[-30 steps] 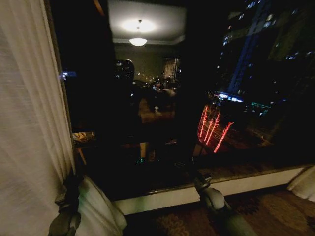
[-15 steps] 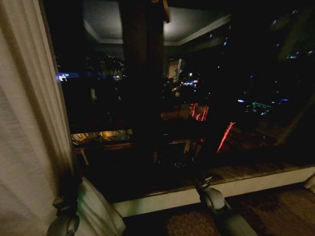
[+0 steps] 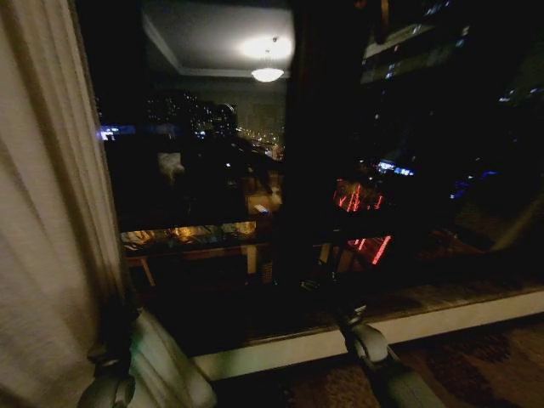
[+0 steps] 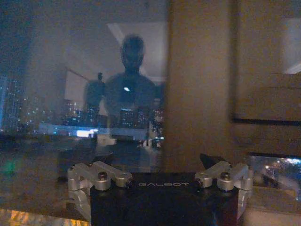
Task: Open the curtains by pulling them apart, changing their state from closed to fully open.
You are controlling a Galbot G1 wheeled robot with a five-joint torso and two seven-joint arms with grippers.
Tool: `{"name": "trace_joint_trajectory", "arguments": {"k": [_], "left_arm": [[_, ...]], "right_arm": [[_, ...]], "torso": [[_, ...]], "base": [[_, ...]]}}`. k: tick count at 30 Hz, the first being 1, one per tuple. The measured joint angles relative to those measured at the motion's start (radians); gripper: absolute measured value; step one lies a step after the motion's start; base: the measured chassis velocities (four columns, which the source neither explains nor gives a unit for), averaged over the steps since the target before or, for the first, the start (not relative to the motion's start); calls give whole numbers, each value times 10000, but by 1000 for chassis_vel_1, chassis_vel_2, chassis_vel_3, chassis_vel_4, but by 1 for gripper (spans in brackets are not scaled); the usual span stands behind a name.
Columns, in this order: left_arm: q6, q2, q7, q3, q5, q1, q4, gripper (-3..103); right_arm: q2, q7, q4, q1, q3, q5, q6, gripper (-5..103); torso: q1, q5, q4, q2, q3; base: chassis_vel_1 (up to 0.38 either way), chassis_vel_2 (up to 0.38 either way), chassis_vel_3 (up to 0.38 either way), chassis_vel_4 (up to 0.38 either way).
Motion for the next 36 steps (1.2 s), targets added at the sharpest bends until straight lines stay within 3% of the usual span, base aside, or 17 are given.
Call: {"name": "trace_joint_trajectory", "arguments": {"k": [9, 16, 24, 36], "left_arm": [[-111, -129, -26, -24, 180, 35, 79, 0], [-98, -148, -46, -1, 279, 23, 185, 0], [-121, -136, -71, -121, 281, -37, 326, 0], [-253, -163, -74, -263, 288, -27, 477, 0]], "right_arm": [[3, -2, 2, 0, -2, 0, 0, 100], [0, 0, 1, 0, -1, 1, 0, 100], [-3, 4, 0, 0, 3, 0, -1, 100], [0, 1, 0, 0, -1, 0, 0, 100]], "torso": [[-3, -4, 3, 2, -2], [-1, 12, -2, 0, 2], [1, -1, -3, -1, 1], [-4, 4, -1, 2, -1]], "base": [[261, 217, -257, -234], [14, 12, -5, -10], [13, -20, 2, 8], [234, 92, -244, -89]]}}
